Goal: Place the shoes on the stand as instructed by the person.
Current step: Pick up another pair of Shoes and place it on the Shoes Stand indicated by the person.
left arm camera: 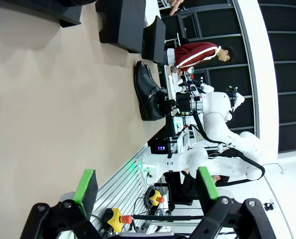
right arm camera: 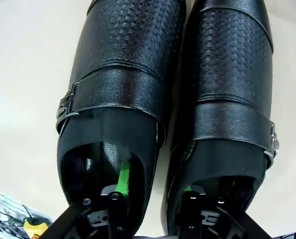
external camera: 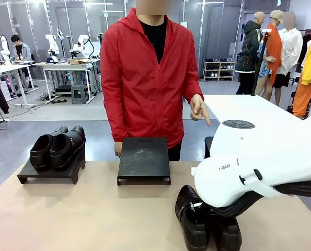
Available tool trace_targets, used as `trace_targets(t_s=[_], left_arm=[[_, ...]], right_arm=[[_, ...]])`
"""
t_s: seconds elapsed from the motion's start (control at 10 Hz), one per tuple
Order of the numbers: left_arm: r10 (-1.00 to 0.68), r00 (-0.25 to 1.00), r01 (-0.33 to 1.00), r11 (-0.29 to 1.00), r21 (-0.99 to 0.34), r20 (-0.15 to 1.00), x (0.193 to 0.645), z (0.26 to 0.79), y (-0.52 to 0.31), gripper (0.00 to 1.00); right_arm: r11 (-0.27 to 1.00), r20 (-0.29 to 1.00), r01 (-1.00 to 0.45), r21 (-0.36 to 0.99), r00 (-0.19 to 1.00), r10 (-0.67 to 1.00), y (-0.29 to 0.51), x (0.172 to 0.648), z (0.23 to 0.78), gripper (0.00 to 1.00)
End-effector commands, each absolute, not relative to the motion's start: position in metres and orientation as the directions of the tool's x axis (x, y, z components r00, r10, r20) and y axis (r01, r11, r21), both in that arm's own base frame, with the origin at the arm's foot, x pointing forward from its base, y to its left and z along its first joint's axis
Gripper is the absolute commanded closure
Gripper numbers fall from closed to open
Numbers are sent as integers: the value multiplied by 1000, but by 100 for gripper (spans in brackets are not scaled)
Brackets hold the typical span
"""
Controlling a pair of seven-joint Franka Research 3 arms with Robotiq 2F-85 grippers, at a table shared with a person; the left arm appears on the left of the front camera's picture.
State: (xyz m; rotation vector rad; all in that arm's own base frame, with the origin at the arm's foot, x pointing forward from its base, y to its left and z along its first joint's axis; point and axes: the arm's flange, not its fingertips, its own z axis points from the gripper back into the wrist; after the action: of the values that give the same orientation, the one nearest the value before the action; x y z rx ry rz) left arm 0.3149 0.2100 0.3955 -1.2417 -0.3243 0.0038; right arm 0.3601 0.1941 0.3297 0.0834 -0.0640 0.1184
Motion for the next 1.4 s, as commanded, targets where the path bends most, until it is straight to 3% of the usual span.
trace_targets(t_s=[0.0,0.4,0.9,1.3], left_arm=[[167,954,184,324,-928,247,312,396,210,0],[167,954,184,324,-928,247,312,396,210,0],[167,954,184,324,-928,247,312,396,210,0],[167,954,184,324,-928,247,312,396,210,0]], right_arm=[[993,93,-89,72,992,82,201,362,334,97],[994,102,-86,70,992,79,196,361,349,100],[983,223,-164,87,964,141,130,360,459,100],[983,315,-152,107,943,111,59,375,495,100]])
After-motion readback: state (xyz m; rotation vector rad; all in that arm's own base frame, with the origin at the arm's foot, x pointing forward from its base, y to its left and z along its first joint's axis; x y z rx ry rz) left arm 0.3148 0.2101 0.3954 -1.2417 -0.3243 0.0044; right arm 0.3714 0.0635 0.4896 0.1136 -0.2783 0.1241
